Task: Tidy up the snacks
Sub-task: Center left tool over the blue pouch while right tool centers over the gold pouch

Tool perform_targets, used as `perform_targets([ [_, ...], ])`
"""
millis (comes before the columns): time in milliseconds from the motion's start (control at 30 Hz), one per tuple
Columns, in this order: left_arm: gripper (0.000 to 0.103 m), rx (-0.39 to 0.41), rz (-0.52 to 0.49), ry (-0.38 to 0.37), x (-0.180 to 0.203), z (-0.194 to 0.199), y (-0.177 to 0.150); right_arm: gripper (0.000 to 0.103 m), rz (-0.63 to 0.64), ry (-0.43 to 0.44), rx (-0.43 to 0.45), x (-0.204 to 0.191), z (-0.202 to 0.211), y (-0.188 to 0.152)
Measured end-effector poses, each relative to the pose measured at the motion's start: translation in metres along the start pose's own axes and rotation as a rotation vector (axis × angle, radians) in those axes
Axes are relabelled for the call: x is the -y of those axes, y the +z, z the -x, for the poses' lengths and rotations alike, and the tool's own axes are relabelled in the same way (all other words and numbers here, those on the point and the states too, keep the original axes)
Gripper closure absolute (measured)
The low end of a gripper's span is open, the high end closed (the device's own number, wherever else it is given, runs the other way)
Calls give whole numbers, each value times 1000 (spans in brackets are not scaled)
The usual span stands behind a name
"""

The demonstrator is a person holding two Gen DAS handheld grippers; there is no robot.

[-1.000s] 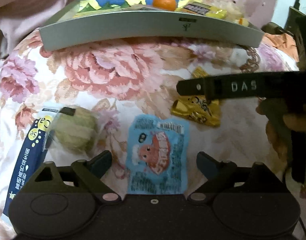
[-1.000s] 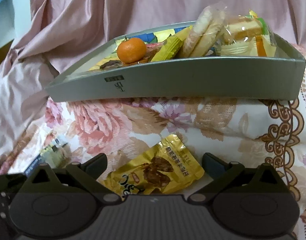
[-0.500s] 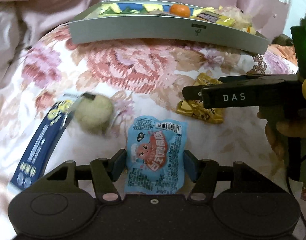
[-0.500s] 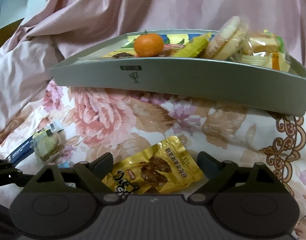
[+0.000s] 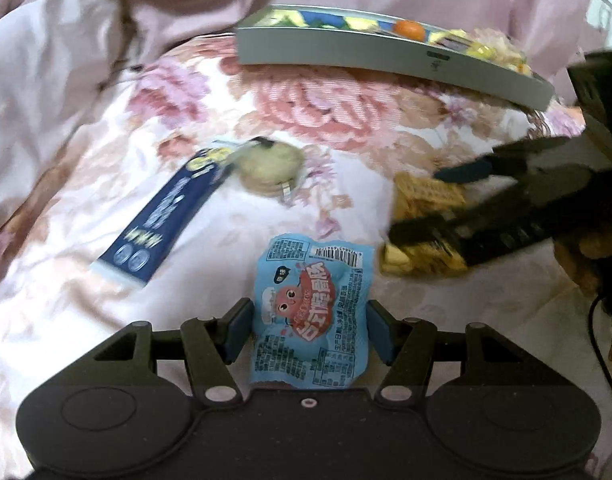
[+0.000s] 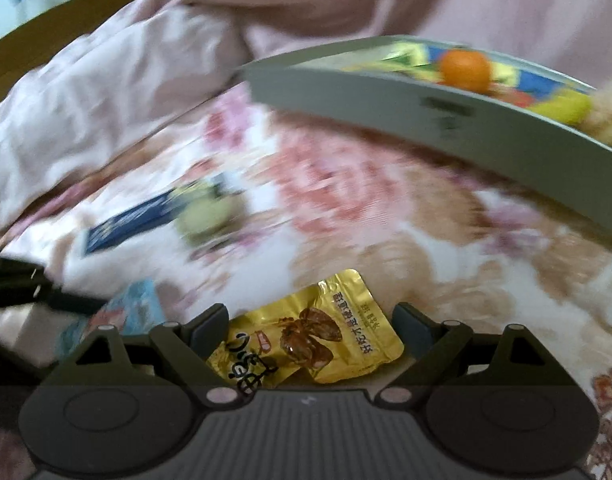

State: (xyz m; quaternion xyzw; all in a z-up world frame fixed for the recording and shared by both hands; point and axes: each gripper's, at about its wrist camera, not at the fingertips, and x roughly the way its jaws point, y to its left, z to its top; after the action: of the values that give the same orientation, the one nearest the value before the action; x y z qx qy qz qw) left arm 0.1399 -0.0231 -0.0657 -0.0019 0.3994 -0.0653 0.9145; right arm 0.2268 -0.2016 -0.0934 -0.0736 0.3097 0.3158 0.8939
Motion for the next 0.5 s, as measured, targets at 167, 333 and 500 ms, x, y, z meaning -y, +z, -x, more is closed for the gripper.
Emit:
perform_targets([
  [167,40,34,59,-4,-13,10,-11,8,125,106,-83,-23,6,-2],
  [333,40,53,75,-18,-17,10,-14,3,184,121,-120,-40,16,-6],
  [500,39,59,93,-34,-19,10,-15,1,201,147,-131,-43,15,-8],
])
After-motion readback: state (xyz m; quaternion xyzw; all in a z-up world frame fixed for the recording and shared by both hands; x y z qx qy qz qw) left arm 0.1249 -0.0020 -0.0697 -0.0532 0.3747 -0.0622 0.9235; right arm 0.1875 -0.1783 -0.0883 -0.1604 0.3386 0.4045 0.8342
